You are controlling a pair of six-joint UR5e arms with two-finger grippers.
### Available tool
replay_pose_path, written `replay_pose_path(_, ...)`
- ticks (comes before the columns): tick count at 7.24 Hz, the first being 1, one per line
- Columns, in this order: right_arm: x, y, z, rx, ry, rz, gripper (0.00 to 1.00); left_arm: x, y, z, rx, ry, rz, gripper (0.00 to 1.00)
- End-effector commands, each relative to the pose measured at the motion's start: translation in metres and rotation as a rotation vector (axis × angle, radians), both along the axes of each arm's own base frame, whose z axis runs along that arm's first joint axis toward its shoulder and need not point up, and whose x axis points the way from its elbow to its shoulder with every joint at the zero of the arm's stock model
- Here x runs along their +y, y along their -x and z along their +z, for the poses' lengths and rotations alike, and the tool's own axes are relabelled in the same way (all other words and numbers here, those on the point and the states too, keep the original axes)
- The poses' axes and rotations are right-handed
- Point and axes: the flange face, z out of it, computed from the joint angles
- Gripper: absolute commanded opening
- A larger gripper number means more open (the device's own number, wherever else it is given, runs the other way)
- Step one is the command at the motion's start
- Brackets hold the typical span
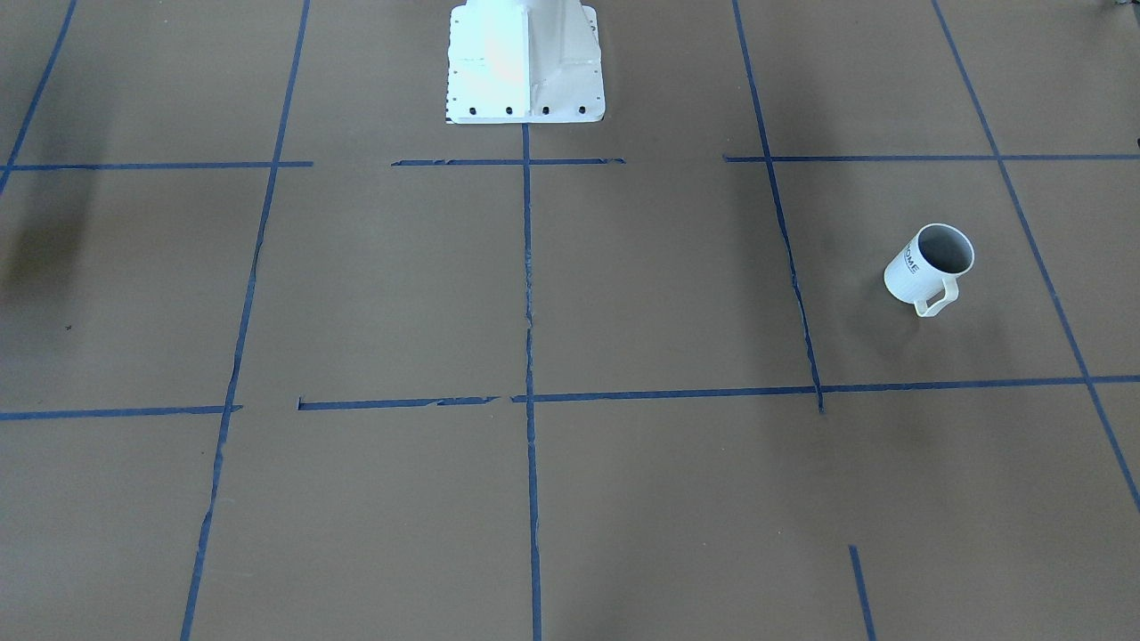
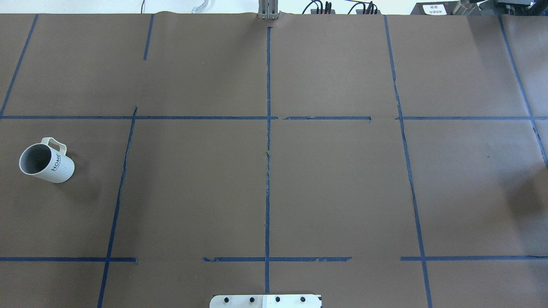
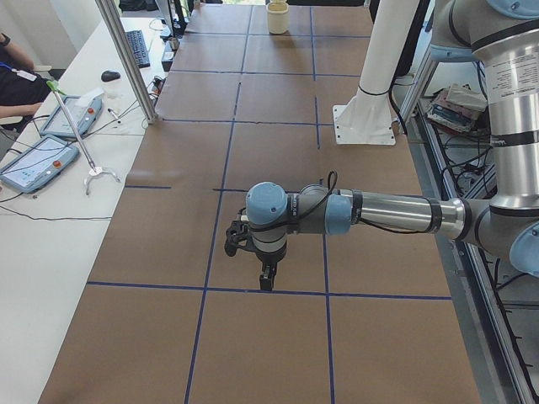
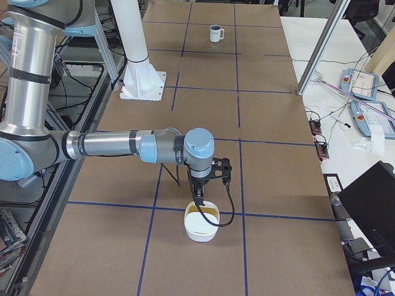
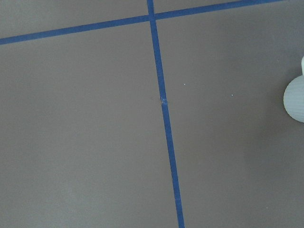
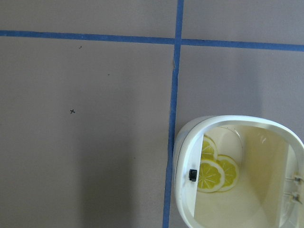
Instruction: Left arm hands cup to right arm to dump lemon
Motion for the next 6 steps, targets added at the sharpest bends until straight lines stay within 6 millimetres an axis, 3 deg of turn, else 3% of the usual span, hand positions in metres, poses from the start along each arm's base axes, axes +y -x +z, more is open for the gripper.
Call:
replay_pose_path(1, 0.0006, 0.0000, 0.0018, 0.000, 0.003, -0.001, 1.00, -0.0001, -0.0003, -0.0025, 0.001, -0.007, 0.001, 1.00)
replay_pose_path(6, -0.0002, 0.0004, 0.0097, 0.003, 0.013, -0.007, 1.00, -0.0009, -0.0003, -0.0046, 0.002, -0.011, 0.001, 1.00)
